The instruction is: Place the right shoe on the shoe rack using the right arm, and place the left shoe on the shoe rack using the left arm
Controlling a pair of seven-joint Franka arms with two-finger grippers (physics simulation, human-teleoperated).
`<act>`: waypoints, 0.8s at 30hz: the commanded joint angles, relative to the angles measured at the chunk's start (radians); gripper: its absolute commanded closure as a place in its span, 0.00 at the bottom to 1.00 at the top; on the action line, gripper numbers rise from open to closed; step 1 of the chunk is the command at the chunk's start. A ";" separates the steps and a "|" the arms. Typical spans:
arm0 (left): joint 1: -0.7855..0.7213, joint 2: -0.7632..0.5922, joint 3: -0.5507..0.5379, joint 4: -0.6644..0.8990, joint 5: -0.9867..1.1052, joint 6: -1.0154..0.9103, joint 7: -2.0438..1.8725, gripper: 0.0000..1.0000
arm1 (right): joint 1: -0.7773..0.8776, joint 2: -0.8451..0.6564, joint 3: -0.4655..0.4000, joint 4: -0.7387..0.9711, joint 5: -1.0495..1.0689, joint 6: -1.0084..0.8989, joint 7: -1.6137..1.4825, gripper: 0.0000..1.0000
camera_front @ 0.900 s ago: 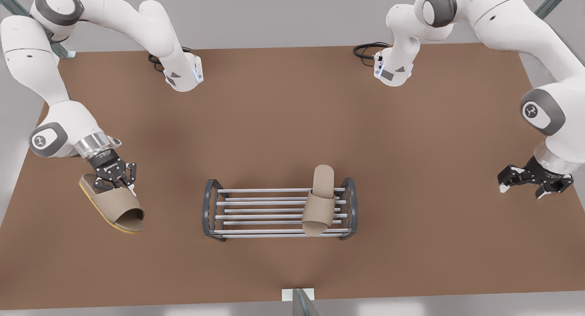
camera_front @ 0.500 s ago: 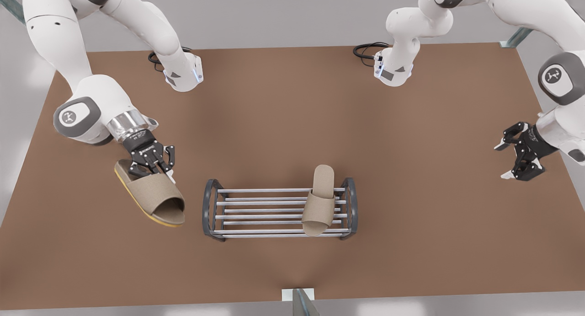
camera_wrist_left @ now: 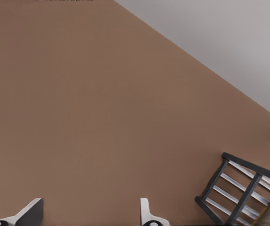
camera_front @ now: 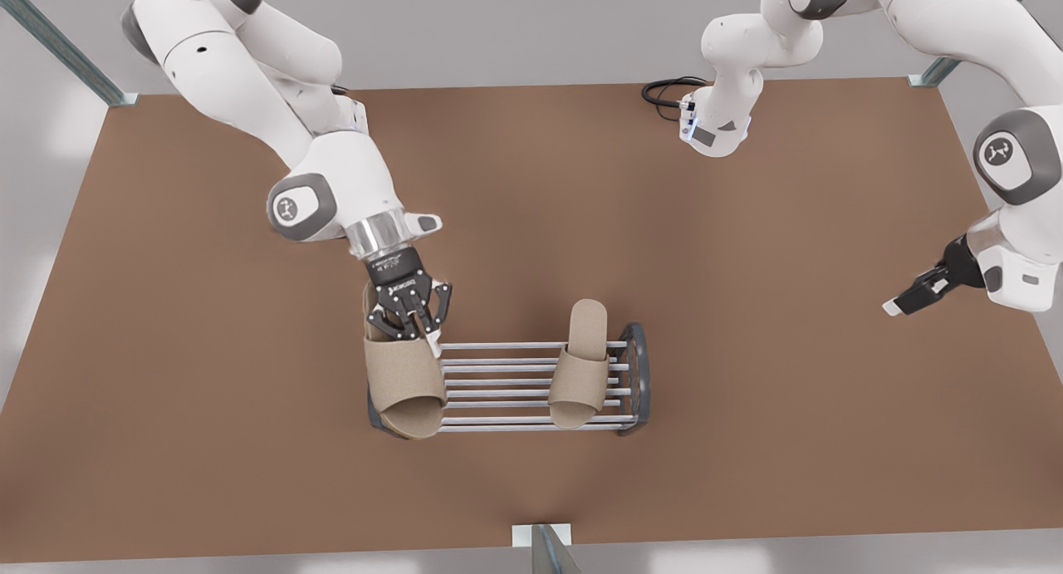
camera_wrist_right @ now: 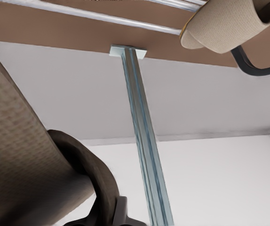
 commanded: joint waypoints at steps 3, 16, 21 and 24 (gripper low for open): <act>0.001 -0.001 0.000 0.002 0.001 -0.002 0.611 0.00 | 0.113 0.009 -0.067 0.057 0.127 -0.240 0.206 0.79; 0.001 0.001 0.002 0.000 0.001 -0.004 0.611 0.00 | 0.340 0.213 -0.196 0.183 0.125 -0.237 0.519 0.79; 0.001 0.005 0.002 0.000 0.002 -0.004 0.611 0.00 | 0.341 0.254 -0.249 0.190 0.124 -0.058 0.620 0.79; 0.001 0.007 0.002 0.000 0.001 -0.004 0.611 0.00 | 0.343 0.285 -0.273 0.206 0.122 0.039 0.620 0.79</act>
